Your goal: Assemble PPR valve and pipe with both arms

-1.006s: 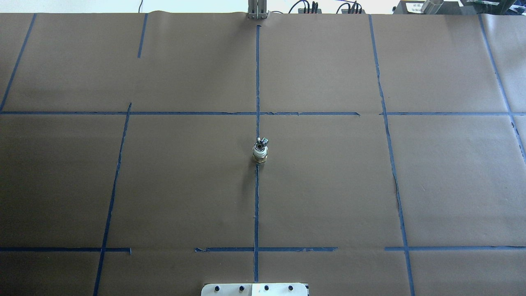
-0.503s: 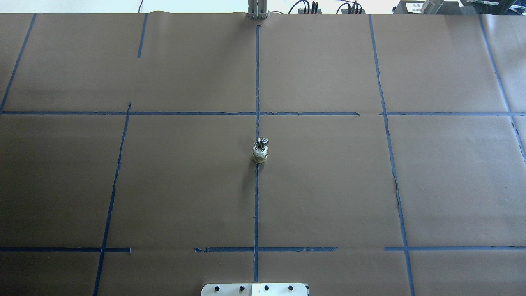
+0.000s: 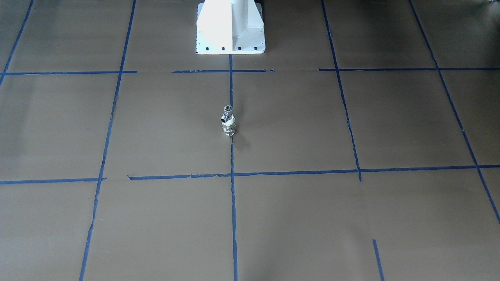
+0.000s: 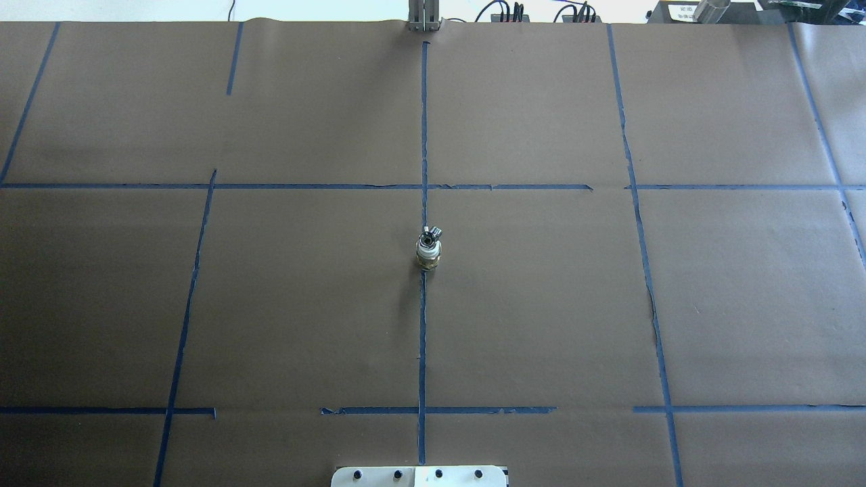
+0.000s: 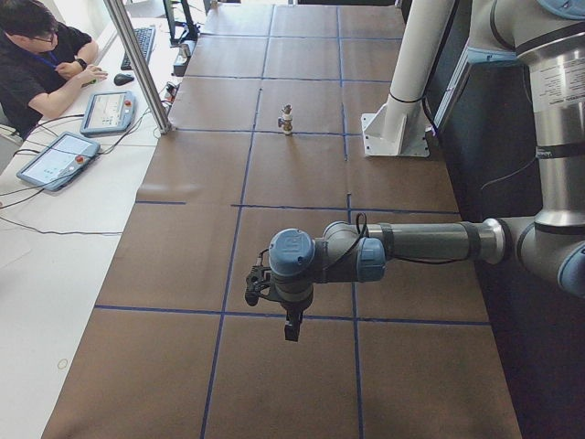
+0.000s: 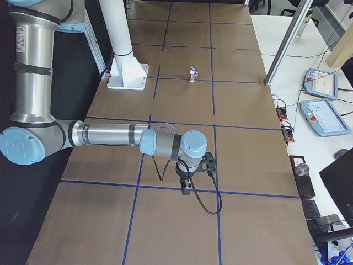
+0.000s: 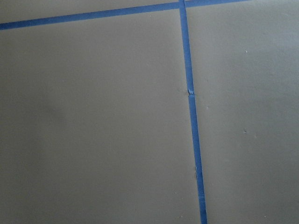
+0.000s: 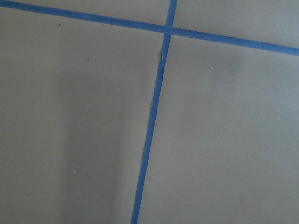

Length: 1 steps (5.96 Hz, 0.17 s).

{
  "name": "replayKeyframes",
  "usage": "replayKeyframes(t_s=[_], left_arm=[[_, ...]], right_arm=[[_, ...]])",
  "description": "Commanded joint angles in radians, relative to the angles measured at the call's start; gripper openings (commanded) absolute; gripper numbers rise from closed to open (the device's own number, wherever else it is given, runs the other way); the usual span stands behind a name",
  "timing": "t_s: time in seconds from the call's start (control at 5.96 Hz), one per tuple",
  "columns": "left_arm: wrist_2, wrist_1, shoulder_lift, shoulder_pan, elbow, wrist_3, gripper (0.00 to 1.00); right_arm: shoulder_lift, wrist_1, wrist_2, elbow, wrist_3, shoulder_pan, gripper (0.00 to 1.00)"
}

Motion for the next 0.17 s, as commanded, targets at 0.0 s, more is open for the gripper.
replayKeyframes(t_s=[0.0], left_arm=[[0.028, 0.000, -0.005, 0.000, 0.000, 0.000, 1.00]], right_arm=[[0.000, 0.001, 0.000, -0.001, 0.000, -0.001, 1.00]])
